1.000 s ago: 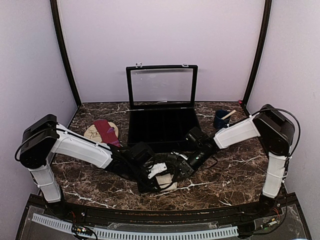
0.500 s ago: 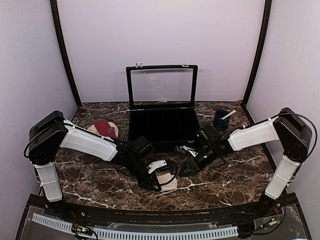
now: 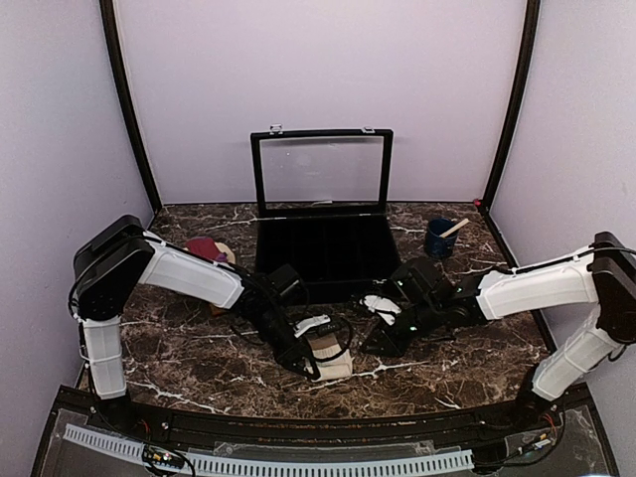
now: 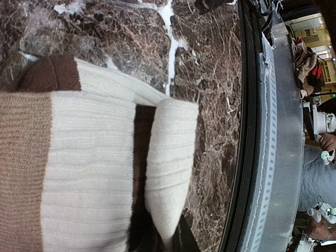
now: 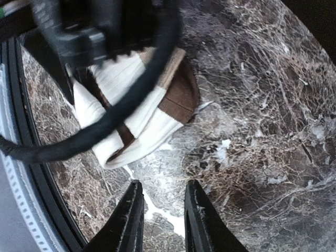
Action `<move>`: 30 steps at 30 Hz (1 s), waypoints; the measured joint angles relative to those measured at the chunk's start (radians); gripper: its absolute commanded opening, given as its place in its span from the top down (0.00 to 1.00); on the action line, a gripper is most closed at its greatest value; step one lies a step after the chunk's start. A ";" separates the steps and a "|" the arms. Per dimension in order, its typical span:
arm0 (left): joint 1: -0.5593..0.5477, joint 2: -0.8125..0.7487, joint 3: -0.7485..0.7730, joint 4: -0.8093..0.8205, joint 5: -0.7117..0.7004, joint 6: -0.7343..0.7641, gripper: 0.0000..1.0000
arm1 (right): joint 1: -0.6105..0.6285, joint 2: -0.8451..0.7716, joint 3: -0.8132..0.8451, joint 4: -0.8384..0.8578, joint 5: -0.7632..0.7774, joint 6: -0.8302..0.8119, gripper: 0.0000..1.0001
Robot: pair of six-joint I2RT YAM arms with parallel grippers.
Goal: Roll the socks
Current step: Roll the sock at the center of the board.
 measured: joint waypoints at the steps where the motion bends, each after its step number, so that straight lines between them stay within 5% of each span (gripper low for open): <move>1: 0.003 0.003 0.002 -0.004 0.009 0.002 1.00 | 0.025 -0.010 -0.005 0.005 0.026 -0.009 0.75; 16: 0.024 0.057 0.030 -0.055 0.124 0.016 1.00 | 0.246 -0.058 -0.018 0.007 0.253 -0.156 0.75; 30: 0.024 0.067 0.032 -0.079 0.153 0.026 1.00 | 0.387 0.072 0.084 -0.044 0.309 -0.267 0.54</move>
